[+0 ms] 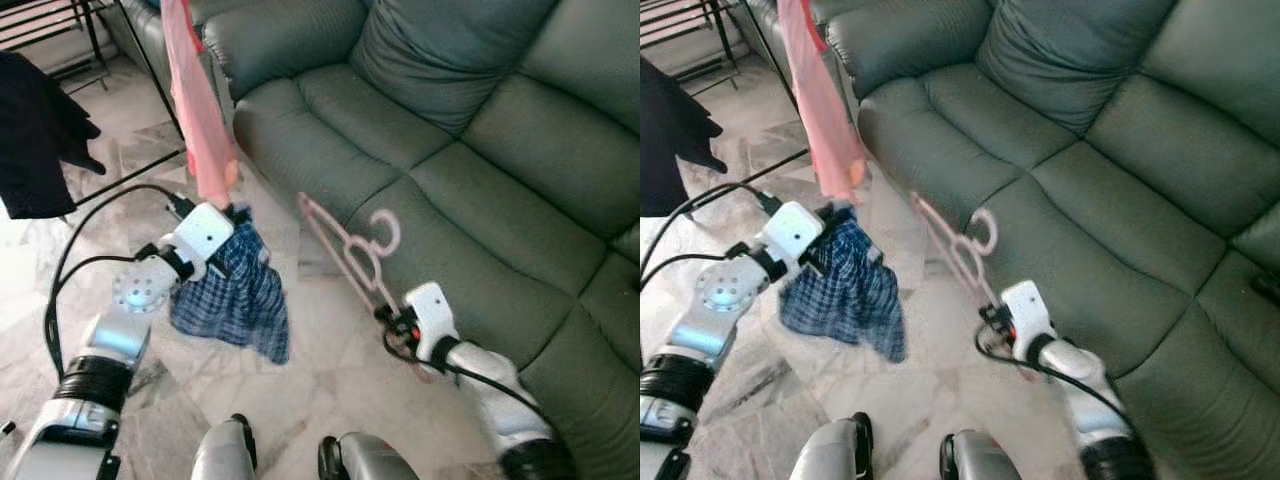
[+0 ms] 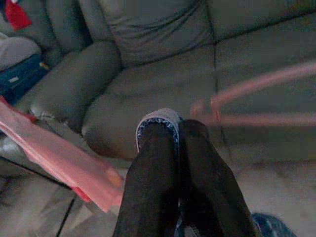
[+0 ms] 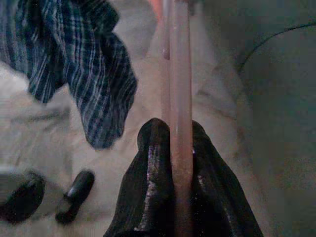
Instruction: Hang hanger
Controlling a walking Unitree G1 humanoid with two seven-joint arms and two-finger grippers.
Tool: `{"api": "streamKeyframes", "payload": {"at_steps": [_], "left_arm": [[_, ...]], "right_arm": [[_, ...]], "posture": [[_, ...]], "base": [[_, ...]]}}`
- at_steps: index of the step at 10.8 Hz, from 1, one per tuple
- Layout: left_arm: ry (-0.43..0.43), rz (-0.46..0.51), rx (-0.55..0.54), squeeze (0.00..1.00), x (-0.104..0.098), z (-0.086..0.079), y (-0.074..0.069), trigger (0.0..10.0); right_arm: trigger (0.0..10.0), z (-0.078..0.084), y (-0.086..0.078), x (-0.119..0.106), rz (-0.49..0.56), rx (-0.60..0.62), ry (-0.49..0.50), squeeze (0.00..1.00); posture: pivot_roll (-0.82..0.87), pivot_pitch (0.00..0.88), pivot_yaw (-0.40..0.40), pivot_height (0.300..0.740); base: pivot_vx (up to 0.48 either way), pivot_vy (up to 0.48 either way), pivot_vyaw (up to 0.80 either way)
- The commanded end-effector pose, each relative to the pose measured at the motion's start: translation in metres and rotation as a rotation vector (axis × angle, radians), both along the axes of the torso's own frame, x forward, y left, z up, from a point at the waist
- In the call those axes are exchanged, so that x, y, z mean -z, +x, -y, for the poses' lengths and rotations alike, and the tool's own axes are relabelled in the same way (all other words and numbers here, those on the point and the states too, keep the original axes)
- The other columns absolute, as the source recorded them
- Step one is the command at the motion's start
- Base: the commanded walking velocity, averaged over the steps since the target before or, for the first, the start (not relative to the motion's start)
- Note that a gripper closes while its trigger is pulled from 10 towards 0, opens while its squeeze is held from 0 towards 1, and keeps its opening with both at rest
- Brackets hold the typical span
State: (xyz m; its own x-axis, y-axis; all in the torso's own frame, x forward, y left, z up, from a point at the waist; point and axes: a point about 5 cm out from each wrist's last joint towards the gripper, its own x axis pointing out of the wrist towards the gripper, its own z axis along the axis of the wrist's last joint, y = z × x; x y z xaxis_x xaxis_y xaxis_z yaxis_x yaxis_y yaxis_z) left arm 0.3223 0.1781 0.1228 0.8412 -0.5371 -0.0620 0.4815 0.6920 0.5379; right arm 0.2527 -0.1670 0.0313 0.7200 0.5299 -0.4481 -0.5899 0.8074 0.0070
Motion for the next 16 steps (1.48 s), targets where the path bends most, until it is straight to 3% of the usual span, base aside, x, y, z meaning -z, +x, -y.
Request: {"api": "streamKeyframes", "payload": {"at_steps": [1, 3, 5, 9, 11, 12, 13, 14, 16], "left_arm": [[0.021, 0.011, 0.050, 0.00, 0.001, 0.004, -0.001, 10.0], [0.063, 0.048, 0.067, 0.00, 0.003, 0.006, -0.003, 10.0], [0.096, 0.072, 0.064, 0.00, 0.005, 0.004, -0.003, 10.0], [0.119, 0.152, 0.049, 0.00, 0.003, 0.007, -0.002, 10.0], [0.044, 0.199, 0.101, 0.00, -0.011, 0.019, -0.004, 10.0], [-0.017, 0.223, 0.149, 0.00, -0.020, 0.033, -0.008, 10.0], [-0.006, 0.272, 0.234, 0.00, -0.027, 0.055, -0.013, 10.0], [-0.061, 0.296, 0.248, 0.00, -0.036, 0.065, -0.014, 10.0], [-0.123, 0.296, 0.285, 0.00, -0.044, 0.081, -0.020, 10.0]], "right_arm": [[10.0, 0.002, -0.003, -0.004, -0.009, -0.055, 0.008, 0.00], [10.0, 0.002, -0.012, -0.007, -0.058, -0.164, 0.033, 0.00], [10.0, 0.011, -0.030, -0.014, -0.140, -0.300, 0.087, 0.00], [10.0, 0.028, -0.036, -0.019, -0.198, -0.355, 0.059, 0.00], [10.0, 0.027, -0.027, -0.011, -0.180, -0.276, 0.018, 0.00], [10.0, 0.025, -0.023, -0.009, -0.162, -0.234, 0.016, 0.00], [10.0, 0.019, -0.023, -0.008, -0.168, -0.229, 0.049, 0.00], [10.0, 0.018, -0.020, -0.006, -0.160, -0.197, 0.048, 0.00], [10.0, 0.030, 0.000, -0.004, -0.087, 0.000, 0.007, 0.00]], "posture": [[-0.04, 0.169, -0.051, 0.740], [-0.04, 0.171, -0.049, 0.740], [-0.04, 0.175, -0.045, 0.740], [-0.04, 0.174, -0.046, 0.740], [-0.04, 0.174, -0.050, 0.740], [-0.03, 0.174, -0.052, 0.740], [-0.03, 0.172, -0.053, 0.740], [-0.03, 0.172, -0.052, 0.740], [-0.04, 0.169, -0.050, 0.740]], "base": [[0.000, 0.000, 0.00], [0.000, 0.000, 0.00], [0.000, 0.000, 0.00], [0.000, 0.000, 0.00], [0.000, 0.000, 0.00], [0.000, 0.000, 0.00], [0.000, 0.000, 0.00], [0.000, 0.000, 0.00], [0.000, 0.000, 0.00]]}}
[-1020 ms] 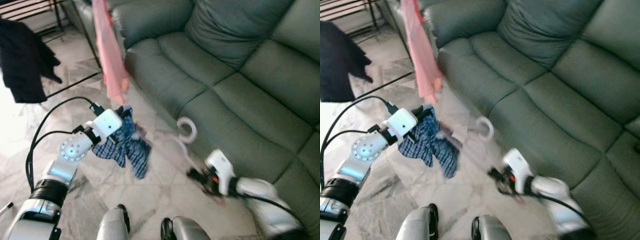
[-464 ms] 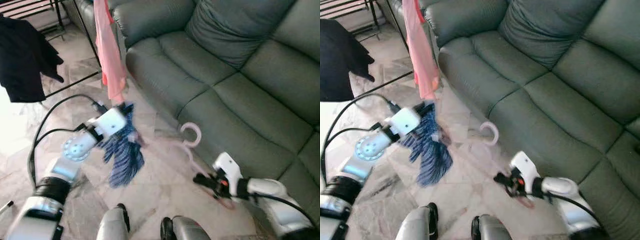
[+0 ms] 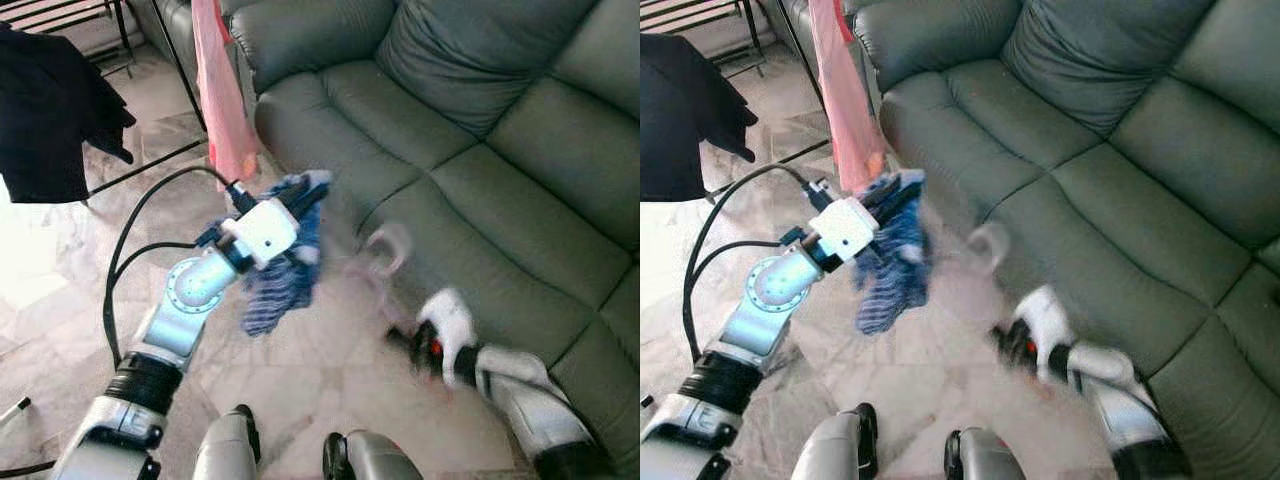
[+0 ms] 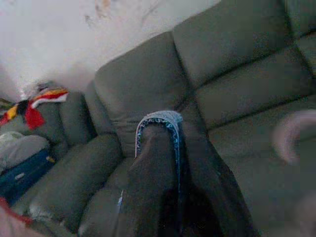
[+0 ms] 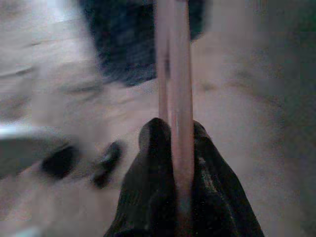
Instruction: Hang hanger
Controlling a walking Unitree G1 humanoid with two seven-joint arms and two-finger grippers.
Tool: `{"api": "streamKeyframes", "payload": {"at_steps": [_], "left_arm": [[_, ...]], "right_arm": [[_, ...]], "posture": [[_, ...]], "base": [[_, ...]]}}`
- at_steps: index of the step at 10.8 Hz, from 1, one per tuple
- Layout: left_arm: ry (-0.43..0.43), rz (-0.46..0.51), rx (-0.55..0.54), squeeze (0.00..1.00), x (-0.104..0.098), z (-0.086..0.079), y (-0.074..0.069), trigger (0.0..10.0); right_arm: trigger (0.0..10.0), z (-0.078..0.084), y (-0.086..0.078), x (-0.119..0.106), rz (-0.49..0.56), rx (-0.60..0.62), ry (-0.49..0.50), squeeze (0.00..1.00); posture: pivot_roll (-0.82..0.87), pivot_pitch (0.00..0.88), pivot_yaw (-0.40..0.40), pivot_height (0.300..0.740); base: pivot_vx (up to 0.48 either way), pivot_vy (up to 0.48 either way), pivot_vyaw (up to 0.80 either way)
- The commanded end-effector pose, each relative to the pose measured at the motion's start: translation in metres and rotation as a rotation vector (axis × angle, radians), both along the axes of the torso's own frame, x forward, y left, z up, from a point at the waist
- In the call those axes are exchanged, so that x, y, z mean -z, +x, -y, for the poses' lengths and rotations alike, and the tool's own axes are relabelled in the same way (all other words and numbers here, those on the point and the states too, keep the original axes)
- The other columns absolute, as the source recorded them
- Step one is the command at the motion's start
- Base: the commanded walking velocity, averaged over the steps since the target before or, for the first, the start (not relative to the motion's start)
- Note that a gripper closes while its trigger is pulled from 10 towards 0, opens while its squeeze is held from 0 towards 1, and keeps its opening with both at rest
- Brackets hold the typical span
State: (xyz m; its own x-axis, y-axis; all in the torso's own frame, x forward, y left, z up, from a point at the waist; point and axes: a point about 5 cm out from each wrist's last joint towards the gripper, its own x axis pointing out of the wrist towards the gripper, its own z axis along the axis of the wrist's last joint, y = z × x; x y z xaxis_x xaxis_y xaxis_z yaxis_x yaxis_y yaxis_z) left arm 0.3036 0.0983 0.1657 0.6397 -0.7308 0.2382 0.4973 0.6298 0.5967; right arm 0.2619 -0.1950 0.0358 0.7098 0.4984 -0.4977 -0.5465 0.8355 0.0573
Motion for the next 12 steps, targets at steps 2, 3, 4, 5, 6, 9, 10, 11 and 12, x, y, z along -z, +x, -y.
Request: {"api": "streamKeyframes", "payload": {"at_steps": [2, 3, 4, 5, 6, 9, 10, 11, 12], "left_arm": [[-0.018, -0.048, 0.030, 0.00, 0.002, 0.005, -0.007, 10.0], [-0.018, -0.055, 0.023, 0.00, 0.004, 0.004, -0.008, 10.0], [-0.044, -0.081, 0.018, 0.00, 0.005, 0.004, -0.010, 10.0], [-0.059, -0.084, 0.019, 0.00, 0.004, 0.007, -0.012, 10.0], [-0.073, -0.096, 0.034, 0.00, 0.004, 0.012, -0.014, 10.0], [0.028, -0.139, 0.063, 0.00, 0.022, 0.024, -0.021, 10.0], [0.066, -0.175, 0.057, 0.00, 0.034, 0.022, -0.023, 10.0], [0.091, -0.203, 0.040, 0.00, 0.043, 0.021, -0.023, 10.0], [0.075, -0.211, 0.043, 0.00, 0.043, 0.022, -0.025, 10.0]], "right_arm": [[10.0, 0.022, 0.020, -0.011, 0.107, 0.250, -0.001, 0.00], [10.0, 0.025, 0.028, -0.018, 0.151, 0.327, 0.012, 0.00], [10.0, 0.035, 0.038, -0.022, 0.157, 0.516, 0.079, 0.00], [10.0, 0.040, 0.043, -0.022, 0.129, 0.657, 0.188, 0.00], [10.0, 0.043, 0.050, -0.027, 0.101, 0.843, 0.442, 0.00], [10.0, -0.011, 0.071, -0.096, 0.230, 0.494, 0.949, 0.00], [10.0, -0.035, 0.066, -0.122, 0.238, 0.305, 1.063, 0.00], [10.0, -0.058, 0.052, -0.141, 0.246, 0.071, 1.073, 0.00], [10.0, -0.061, 0.055, -0.140, 0.272, 0.091, 1.012, 0.00]], "posture": [[-0.04, 0.169, -0.050, 0.740], [-0.04, 0.169, -0.050, 0.740], [-0.03, 0.167, -0.053, 0.740], [-0.02, 0.166, -0.054, 0.740], [-0.02, 0.165, -0.054, 0.740], [-0.02, 0.162, -0.055, 0.740], [-0.02, 0.162, -0.055, 0.740], [-0.02, 0.160, -0.059, 0.740], [-0.02, 0.158, -0.063, 0.740]], "base": [[0.000, 0.000, 0.00], [0.000, 0.000, 0.00], [0.000, 0.000, 0.00], [0.000, 0.000, 0.00], [0.000, 0.000, 0.00], [0.000, 0.000, 0.00], [0.000, 0.000, 0.00], [0.000, 0.000, 0.00], [0.000, 0.000, 0.00]]}}
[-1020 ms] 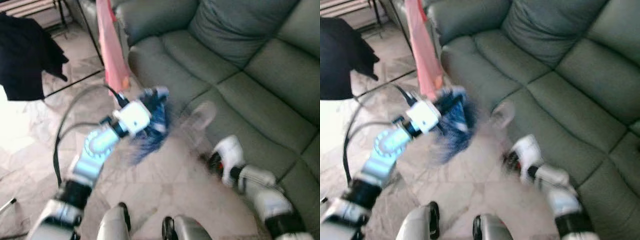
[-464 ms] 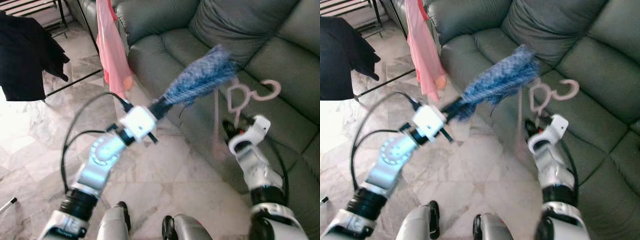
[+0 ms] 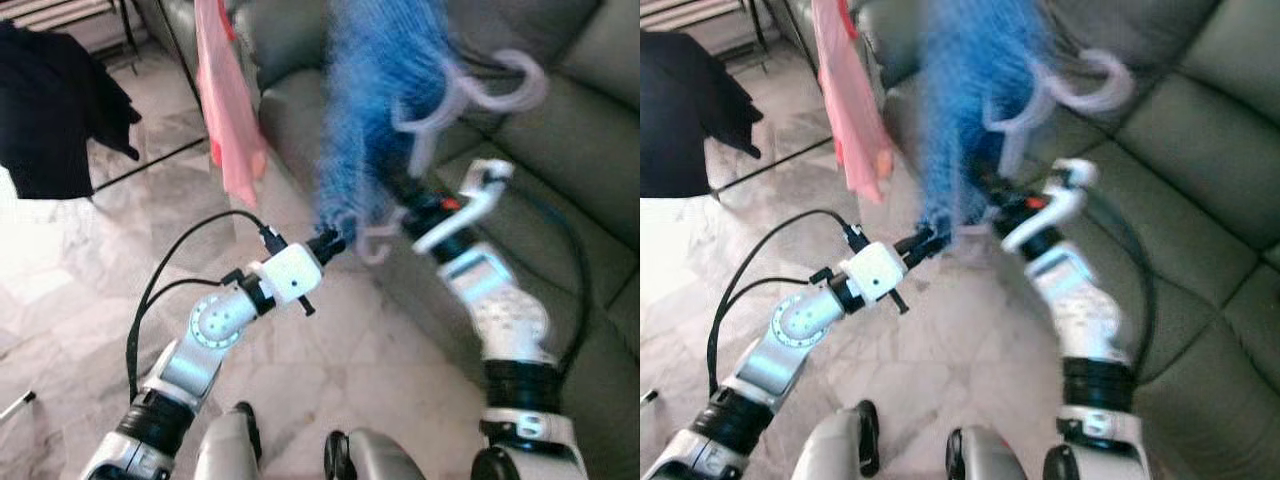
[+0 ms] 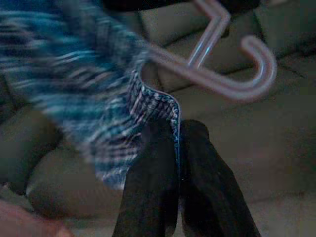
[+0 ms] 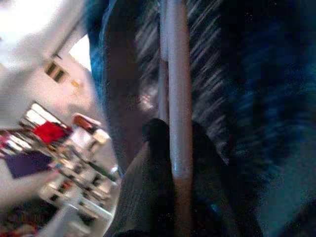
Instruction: Hang hanger
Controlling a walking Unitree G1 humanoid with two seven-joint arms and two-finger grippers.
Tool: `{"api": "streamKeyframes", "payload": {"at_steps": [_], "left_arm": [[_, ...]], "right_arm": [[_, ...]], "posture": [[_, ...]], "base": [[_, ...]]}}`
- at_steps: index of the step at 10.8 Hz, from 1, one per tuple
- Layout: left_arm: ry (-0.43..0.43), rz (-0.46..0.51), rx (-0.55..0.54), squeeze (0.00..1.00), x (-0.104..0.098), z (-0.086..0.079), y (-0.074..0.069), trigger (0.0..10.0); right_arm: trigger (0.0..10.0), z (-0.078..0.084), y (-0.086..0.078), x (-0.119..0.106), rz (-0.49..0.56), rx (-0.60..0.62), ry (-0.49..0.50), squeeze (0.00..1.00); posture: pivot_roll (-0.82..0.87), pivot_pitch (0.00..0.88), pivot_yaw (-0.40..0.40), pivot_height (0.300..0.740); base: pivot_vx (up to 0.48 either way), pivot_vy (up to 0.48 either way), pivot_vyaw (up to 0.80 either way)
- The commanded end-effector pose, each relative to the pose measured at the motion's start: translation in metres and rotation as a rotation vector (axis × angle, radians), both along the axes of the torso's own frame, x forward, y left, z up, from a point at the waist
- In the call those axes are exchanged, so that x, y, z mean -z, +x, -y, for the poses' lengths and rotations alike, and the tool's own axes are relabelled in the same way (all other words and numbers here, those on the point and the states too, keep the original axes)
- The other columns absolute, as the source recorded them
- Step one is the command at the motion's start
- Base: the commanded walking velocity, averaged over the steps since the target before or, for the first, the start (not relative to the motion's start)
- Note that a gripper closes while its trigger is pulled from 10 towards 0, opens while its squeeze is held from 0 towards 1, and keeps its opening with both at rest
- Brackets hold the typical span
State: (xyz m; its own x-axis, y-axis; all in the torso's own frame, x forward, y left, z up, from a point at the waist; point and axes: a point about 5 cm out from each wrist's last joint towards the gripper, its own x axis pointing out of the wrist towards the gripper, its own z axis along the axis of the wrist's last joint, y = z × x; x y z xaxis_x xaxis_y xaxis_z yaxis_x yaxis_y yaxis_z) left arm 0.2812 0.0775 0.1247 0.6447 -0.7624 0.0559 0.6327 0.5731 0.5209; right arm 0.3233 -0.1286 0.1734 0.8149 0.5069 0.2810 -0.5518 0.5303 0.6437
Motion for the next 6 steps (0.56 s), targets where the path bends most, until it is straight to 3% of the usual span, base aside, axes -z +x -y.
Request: {"api": "streamKeyframes", "payload": {"at_steps": [1, 2, 3, 4, 6], "left_arm": [[-0.007, -0.011, 0.010, 0.00, 0.001, 0.003, -0.003, 10.0], [-0.027, -0.013, 0.005, 0.00, 0.000, 0.005, -0.003, 10.0], [-0.036, -0.013, 0.003, 0.00, -0.002, 0.006, -0.003, 10.0], [-0.045, -0.014, 0.000, 0.00, -0.002, 0.006, -0.003, 10.0], [-0.054, -0.020, 0.004, 0.00, -0.002, 0.007, -0.003, 10.0]], "right_arm": [[10.0, 0.022, 0.013, 0.013, -0.079, 0.230, -0.067, 0.00], [10.0, 0.054, 0.019, 0.056, -0.397, 0.509, -0.147, 0.00], [10.0, 0.065, 0.013, 0.076, -0.512, 0.561, -0.244, 0.00], [10.0, 0.072, 0.007, 0.082, -0.531, 0.577, -0.275, 0.00], [10.0, 0.083, 0.011, 0.060, -0.415, 0.637, -0.207, 0.00]], "posture": [[-0.02, 0.158, -0.065, 0.740], [-0.02, 0.155, -0.070, 0.740], [-0.02, 0.155, -0.069, 0.740], [-0.02, 0.159, -0.069, 0.740], [-0.03, 0.159, -0.068, 0.740]], "base": [[0.000, 0.000, 0.00], [0.000, 0.000, 0.00], [0.000, 0.000, 0.00], [0.000, 0.000, 0.00], [0.000, 0.000, 0.00]]}}
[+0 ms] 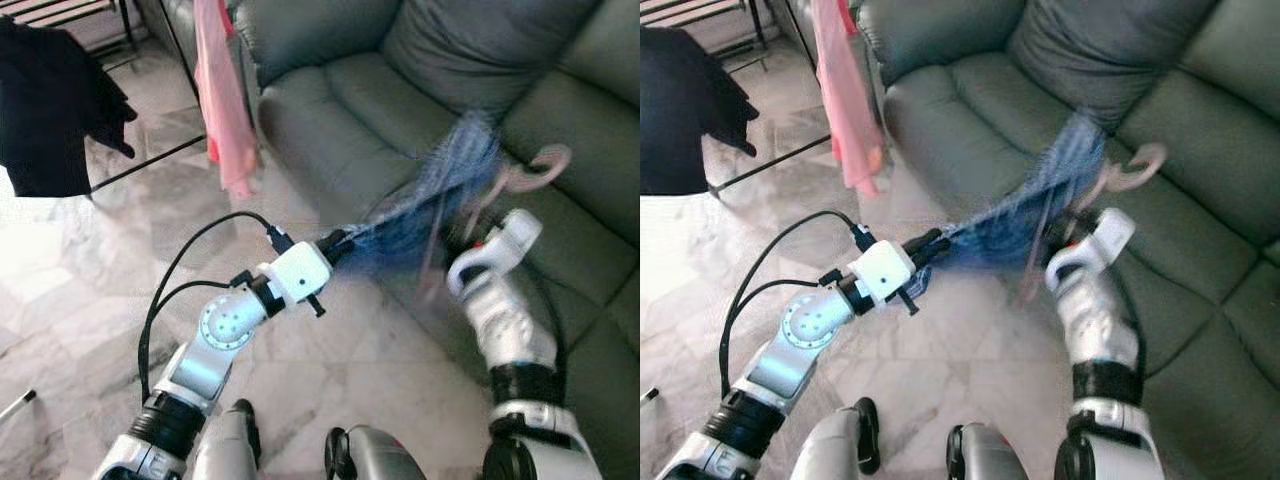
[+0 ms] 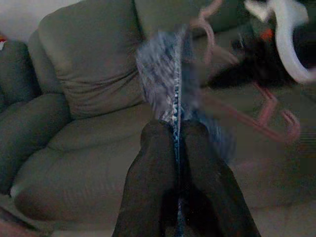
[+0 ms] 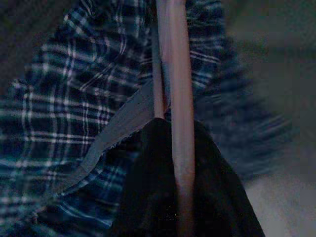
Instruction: Hang hanger
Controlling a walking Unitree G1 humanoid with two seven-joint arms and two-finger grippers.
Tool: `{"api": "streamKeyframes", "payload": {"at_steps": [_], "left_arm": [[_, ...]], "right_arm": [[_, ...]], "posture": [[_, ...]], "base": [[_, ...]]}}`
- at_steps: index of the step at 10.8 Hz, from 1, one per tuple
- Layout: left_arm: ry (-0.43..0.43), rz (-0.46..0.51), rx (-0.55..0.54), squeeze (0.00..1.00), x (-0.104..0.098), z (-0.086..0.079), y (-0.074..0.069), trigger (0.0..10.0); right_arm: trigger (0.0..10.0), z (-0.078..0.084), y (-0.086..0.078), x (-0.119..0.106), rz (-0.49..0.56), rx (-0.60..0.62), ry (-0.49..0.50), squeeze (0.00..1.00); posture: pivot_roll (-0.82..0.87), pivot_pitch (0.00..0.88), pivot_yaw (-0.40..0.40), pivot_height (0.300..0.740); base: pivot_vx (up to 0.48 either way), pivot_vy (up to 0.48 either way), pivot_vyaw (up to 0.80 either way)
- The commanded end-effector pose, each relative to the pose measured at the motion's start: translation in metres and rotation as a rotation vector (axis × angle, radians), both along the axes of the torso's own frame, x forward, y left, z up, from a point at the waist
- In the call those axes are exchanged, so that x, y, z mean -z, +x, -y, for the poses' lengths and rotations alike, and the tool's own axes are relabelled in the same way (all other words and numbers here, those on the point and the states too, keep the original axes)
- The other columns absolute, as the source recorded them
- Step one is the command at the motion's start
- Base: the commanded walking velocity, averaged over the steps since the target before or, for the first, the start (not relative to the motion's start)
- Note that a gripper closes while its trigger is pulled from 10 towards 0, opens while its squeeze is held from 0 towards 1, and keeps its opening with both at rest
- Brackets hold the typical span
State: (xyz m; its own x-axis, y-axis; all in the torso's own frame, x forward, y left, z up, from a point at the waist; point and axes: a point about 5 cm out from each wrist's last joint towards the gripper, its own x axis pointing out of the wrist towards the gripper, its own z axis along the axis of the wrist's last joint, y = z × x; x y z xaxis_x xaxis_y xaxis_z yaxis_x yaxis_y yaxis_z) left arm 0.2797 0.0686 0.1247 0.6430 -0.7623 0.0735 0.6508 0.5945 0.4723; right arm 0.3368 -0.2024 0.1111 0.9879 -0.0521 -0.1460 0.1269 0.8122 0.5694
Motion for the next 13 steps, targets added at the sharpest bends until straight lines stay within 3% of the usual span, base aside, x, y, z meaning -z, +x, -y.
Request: {"api": "streamKeyframes", "payload": {"at_steps": [1, 2, 3, 4, 5, 6, 7, 8, 9, 13], "left_arm": [[-0.031, -0.022, 0.015, 0.00, -0.001, 0.001, -0.004, 10.0], [-0.048, -0.054, 0.024, 0.00, 0.002, 0.003, -0.007, 10.0], [-0.048, -0.138, 0.054, 0.00, 0.015, 0.006, -0.014, 10.0], [-0.060, -0.238, 0.056, 0.00, 0.030, 0.005, -0.020, 10.0], [-0.055, -0.254, 0.049, 0.00, 0.034, 0.003, -0.021, 10.0], [-0.040, -0.284, 0.017, 0.00, 0.046, -0.001, -0.021, 10.0], [-0.048, -0.299, -0.004, 0.00, 0.049, -0.002, -0.020, 10.0], [-0.044, -0.299, -0.014, 0.00, 0.049, -0.003, -0.020, 10.0], [-0.034, -0.307, -0.042, 1.00, 0.054, -0.005, -0.017, 10.0], [-0.059, -0.280, -0.085, 1.00, 0.050, -0.015, -0.012, 10.0]], "right_arm": [[10.0, 0.013, 0.010, -0.039, 0.203, 0.073, -0.104, 0.00], [10.0, 0.015, 0.015, -0.058, 0.280, 0.099, -0.228, 0.00], [10.0, 0.008, 0.023, -0.088, 0.395, 0.095, -0.251, 0.00], [10.0, -0.006, 0.028, -0.110, 0.493, 0.031, -0.208, 0.00], [10.0, -0.011, 0.028, -0.115, 0.517, 0.001, -0.203, 0.00], [10.0, -0.039, 0.021, -0.119, 0.598, -0.151, -0.324, 0.00], [10.0, -0.055, 0.013, -0.109, 0.637, -0.221, -0.411, 0.00], [10.0, -0.061, 0.009, -0.105, 0.652, -0.248, -0.436, 0.00], [10.0, -0.074, -0.003, -0.096, 0.674, -0.298, -0.484, 0.00], [10.0, -0.089, -0.020, -0.080, 0.697, -0.371, -0.617, 0.00]], "posture": [[-0.03, 0.158, -0.067, 0.740], [-0.03, 0.158, -0.067, 0.740], [-0.03, 0.154, -0.071, 0.740], [-0.02, 0.151, -0.076, 0.740], [-0.02, 0.152, -0.077, 0.740], [-0.01, 0.150, -0.082, 0.740], [-0.01, 0.152, -0.083, 0.740], [-0.01, 0.153, -0.082, 0.740], [-0.02, 0.154, -0.076, 0.740], [-0.02, 0.156, -0.073, 0.740]], "base": [[0.000, 0.000, 0.00], [0.000, 0.000, 0.00], [0.000, 0.000, 0.00], [0.000, 0.000, 0.00], [0.000, 0.000, 0.00], [0.000, 0.000, 0.00], [0.000, 0.000, 0.00], [0.000, 0.000, 0.00], [0.000, 0.000, 0.00], [0.000, 0.000, 0.00]]}}
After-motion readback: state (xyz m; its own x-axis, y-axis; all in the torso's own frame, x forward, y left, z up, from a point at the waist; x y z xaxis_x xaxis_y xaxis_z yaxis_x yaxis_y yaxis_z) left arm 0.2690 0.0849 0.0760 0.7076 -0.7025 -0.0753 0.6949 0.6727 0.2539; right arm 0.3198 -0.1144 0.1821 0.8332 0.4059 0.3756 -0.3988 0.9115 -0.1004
